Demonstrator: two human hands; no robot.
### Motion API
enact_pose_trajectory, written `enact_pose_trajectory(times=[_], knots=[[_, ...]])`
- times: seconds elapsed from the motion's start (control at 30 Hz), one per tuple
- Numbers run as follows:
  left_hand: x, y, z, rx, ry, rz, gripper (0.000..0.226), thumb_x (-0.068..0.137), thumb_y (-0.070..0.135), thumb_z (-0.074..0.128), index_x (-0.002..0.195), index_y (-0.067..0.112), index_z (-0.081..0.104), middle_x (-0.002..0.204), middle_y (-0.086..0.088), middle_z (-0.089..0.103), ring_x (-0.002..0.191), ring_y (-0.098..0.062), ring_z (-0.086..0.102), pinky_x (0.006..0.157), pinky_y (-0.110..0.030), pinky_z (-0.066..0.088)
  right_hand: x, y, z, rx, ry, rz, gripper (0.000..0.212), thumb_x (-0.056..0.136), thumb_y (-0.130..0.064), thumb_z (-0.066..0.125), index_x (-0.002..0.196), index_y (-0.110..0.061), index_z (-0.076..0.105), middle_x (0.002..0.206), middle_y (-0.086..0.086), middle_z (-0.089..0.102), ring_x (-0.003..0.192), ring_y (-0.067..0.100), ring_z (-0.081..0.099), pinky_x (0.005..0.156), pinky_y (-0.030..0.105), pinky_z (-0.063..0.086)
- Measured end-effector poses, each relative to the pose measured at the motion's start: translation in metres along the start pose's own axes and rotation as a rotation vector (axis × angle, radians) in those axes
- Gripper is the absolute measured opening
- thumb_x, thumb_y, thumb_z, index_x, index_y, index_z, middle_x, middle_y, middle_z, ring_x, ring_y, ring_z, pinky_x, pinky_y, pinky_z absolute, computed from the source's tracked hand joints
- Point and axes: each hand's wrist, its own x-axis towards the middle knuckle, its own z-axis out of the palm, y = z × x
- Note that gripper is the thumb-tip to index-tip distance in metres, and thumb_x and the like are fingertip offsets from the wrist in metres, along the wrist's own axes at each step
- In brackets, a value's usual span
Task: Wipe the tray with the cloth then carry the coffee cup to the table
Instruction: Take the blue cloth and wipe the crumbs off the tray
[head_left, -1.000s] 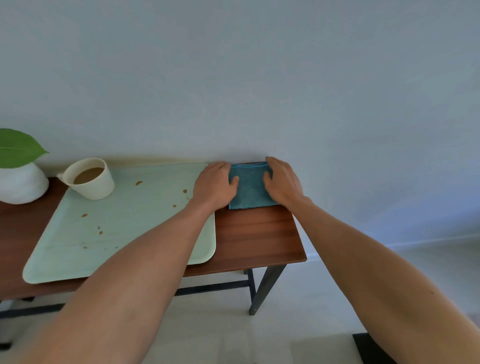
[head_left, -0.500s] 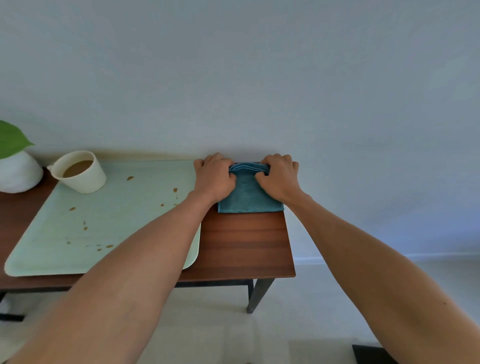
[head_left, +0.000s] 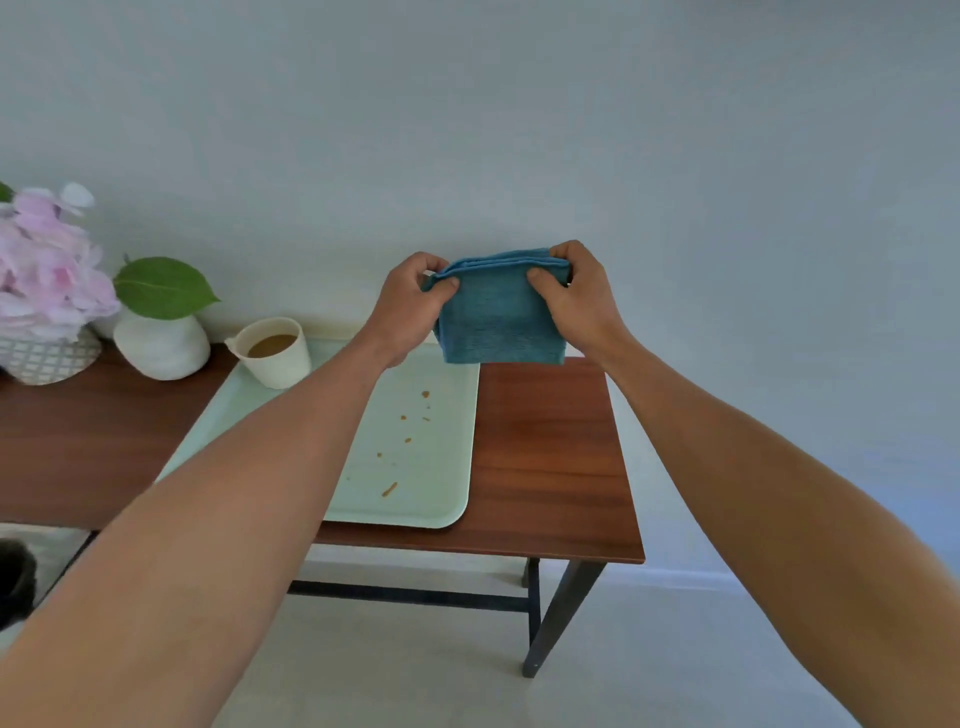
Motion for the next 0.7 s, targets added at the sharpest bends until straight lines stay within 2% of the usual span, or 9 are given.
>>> enact_pose_trajectory(times=[0.07,0.17,0.23,0.4,0.53,0.7], knots=[[-0.001,0.0,-0.025,0.009,0.022,0.001,0.02,0.1,0.021,0.063,0.116,0.009,0.061,0.109,-0.008,0.064,0.089,-0.017,0.06,0.062,-0.028,0.051,0.0,-0.015,0.022,0.021,-0.003,-0.009,0.013,0.096,-0.03,0.063,0.102,-0.021,0.057,0.093,-0.005,0.065,0.078,0.004,0.061,0.063,0.017,0.047],[-0.007,-0.01,-0.059,0.01,0.01,-0.062,0.018,0.102,0.026,0.06,0.117,0.016,0.057,0.113,-0.008,0.062,0.091,-0.021,0.062,0.057,-0.034,0.054,-0.007,-0.026,0.058,0.026,-0.022,-0.008,0.015,0.098,-0.031,0.062,0.106,-0.02,0.056,0.093,-0.006,0.065,0.078,0.003,0.061,0.062,0.015,0.046],[-0.013,-0.022,-0.079,0.047,0.005,-0.093,0.014,0.103,0.028,0.057,0.115,0.021,0.053,0.109,-0.003,0.06,0.088,-0.021,0.061,0.055,-0.037,0.055,-0.016,-0.03,0.082,0.008,-0.033,-0.011,0.015,0.099,-0.031,0.06,0.108,-0.021,0.054,0.092,-0.008,0.064,0.077,0.002,0.06,0.059,0.013,0.044],[-0.027,-0.06,-0.111,0.119,-0.025,-0.212,0.017,0.105,0.032,0.054,0.116,0.02,0.048,0.105,-0.003,0.058,0.086,-0.02,0.06,0.054,-0.034,0.053,-0.042,-0.026,0.131,-0.018,-0.035,0.086,0.018,0.098,-0.034,0.064,0.105,-0.021,0.054,0.089,-0.004,0.065,0.076,0.007,0.062,0.053,0.013,0.043],[-0.035,-0.088,-0.117,0.125,-0.053,-0.279,0.022,0.104,0.03,0.057,0.115,0.014,0.048,0.104,-0.004,0.057,0.087,-0.02,0.062,0.047,-0.033,0.053,-0.061,-0.015,0.151,-0.111,-0.025,0.154,0.019,0.097,-0.033,0.065,0.107,-0.019,0.055,0.092,0.0,0.067,0.081,0.014,0.064,0.061,0.027,0.05],[-0.038,-0.112,-0.108,0.181,-0.064,-0.24,0.018,0.102,0.027,0.06,0.108,0.013,0.05,0.096,-0.004,0.059,0.083,-0.024,0.062,0.045,-0.03,0.052,-0.081,0.0,0.16,-0.323,0.004,0.161,0.015,0.101,-0.029,0.058,0.112,-0.018,0.054,0.091,0.003,0.065,0.082,0.023,0.063,0.066,0.038,0.052]])
